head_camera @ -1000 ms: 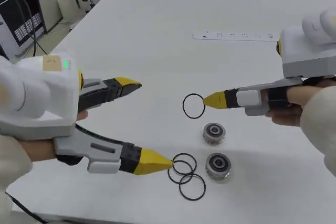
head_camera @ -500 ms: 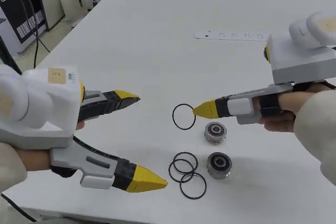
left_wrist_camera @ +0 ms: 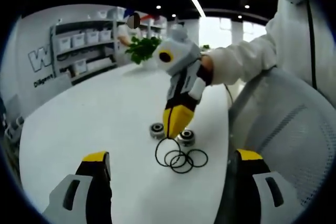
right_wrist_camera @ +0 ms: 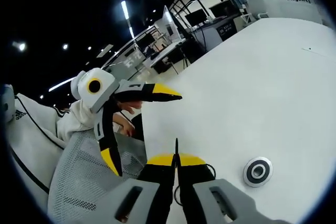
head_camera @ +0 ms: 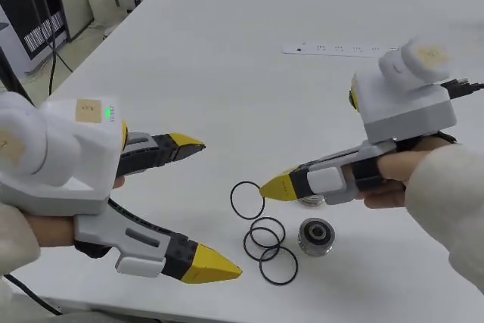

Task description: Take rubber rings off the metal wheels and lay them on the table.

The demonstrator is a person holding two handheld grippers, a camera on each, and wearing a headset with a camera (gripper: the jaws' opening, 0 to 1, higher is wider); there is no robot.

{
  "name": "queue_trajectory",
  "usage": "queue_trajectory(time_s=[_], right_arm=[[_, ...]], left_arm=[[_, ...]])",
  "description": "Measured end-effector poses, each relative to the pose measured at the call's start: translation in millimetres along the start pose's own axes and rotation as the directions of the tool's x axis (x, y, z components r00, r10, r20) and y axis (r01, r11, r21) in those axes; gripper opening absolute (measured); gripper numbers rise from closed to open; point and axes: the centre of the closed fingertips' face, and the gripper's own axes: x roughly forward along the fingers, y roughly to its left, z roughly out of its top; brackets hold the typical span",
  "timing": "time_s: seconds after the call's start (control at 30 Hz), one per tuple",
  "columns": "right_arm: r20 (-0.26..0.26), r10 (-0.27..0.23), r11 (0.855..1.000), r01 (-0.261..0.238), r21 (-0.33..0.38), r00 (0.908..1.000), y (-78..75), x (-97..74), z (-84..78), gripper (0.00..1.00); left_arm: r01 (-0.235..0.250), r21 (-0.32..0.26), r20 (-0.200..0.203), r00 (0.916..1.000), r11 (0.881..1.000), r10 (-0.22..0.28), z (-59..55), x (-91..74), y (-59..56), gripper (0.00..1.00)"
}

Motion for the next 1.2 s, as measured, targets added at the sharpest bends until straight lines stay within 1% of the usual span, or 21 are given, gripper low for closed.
queue_trajectory(time_s=[0.17,0.33,0.5,0.63,0.7,0.87,1.07,1.2], right_arm=[[-0.046,0.023,1.000,-0.023,-0.004,0.9987,6.1,7.9,-10.8,0.00],[-0.087,0.045,0.999,-0.045,0.001,0.9952,11.2,13.6,-21.5,0.00],[-0.140,0.069,0.998,-0.069,0.006,0.9877,14.8,19.2,-34.6,0.00],[-0.186,0.066,0.998,-0.065,0.014,0.9803,10.1,21.5,-46.9,0.00],[-0.197,0.061,0.998,-0.058,0.017,0.9785,6.1,21.8,-50.0,0.00],[-0.203,0.038,0.999,-0.035,0.018,0.9785,-1.2,21.3,-52.2,0.00],[-0.195,-0.006,1.000,0.009,0.015,0.9809,-12.7,19.2,-52.1,0.00],[-0.188,-0.027,0.999,0.031,0.018,0.9817,-17.5,18.6,-51.8,0.00]], left_arm=[[0.006,0.000,-0.008,0.9999,1.000,-0.006,-1.5,0.5,-1.7,1.00],[0.010,-0.003,-0.008,0.9999,1.000,-0.010,-1.5,0.5,-2.6,0.99],[0.012,-0.006,-0.010,0.9999,1.000,-0.012,-2.2,0.4,-2.7,0.98],[0.015,-0.009,-0.012,0.9998,1.000,-0.015,-2.8,0.6,-2.9,0.98],[0.014,-0.010,-0.013,0.9998,1.000,-0.015,-3.2,0.5,-2.6,0.98],[0.016,-0.011,-0.014,0.9998,1.000,-0.016,-3.8,0.7,-2.0,0.97],[0.020,-0.007,-0.020,0.9996,1.000,-0.021,-5.0,1.2,-2.8,0.97],[0.019,-0.008,-0.018,0.9997,1.000,-0.019,-4.7,1.0,-2.7,0.97]])
